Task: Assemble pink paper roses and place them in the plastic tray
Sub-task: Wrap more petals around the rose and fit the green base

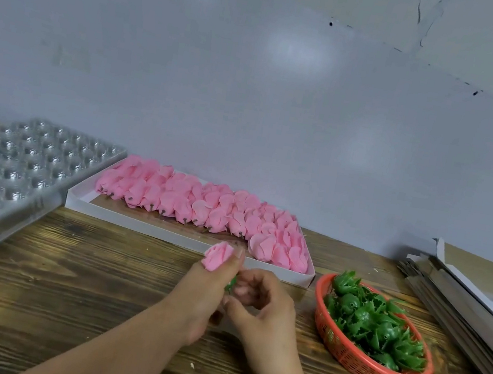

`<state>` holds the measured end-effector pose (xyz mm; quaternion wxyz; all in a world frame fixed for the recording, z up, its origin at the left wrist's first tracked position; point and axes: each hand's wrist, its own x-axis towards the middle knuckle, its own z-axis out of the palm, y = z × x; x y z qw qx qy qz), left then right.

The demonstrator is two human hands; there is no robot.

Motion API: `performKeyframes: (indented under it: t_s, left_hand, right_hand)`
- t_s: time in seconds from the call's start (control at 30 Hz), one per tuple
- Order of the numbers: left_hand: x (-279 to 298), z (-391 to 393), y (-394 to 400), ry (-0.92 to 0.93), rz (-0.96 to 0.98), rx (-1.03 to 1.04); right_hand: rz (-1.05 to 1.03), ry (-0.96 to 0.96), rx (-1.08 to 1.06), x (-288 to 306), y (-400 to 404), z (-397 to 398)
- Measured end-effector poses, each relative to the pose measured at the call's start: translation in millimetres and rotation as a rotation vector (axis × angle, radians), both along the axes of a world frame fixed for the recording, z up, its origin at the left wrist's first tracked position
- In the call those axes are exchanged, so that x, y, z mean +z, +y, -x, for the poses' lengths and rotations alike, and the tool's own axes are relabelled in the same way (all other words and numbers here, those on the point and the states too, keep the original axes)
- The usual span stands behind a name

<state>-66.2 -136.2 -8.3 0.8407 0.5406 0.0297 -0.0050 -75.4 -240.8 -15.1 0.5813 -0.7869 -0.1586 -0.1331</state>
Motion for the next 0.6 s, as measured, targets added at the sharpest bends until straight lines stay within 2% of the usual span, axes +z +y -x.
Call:
performKeyframes:
  t_s: [0.17, 0.27, 0.33, 0.5, 0.6]
  left_hand:
    - [-1.7, 0.5, -7.8, 0.088, 0.237, -0.074]
    - [-1.6, -1.0, -6.1, 0.094, 0.264, -0.145]
    - [-1.3, 0.1, -2.4, 0.061, 0.257, -0.208]
    - [-4.0, -0.9, 10.8, -0.028, 0.208, -0.327]
    - [-4.0, -1.3, 10.7, -0.030, 0.172, -0.303]
  right_hand:
    - [0.085, -0.135, -0.074, -1.9, 6.1, 3.7]
    - [0.043, -0.144, -0.099, -1.3, 5.9, 2.6]
    - [-0.074, -0.050, -0.041, 0.0, 6.2, 1.8]
    - [-0.476, 0.292, 0.258, -0.4, 0.3, -4.0]
    - [-0.521, 0.332, 0.300, 1.7, -0.1, -2.1]
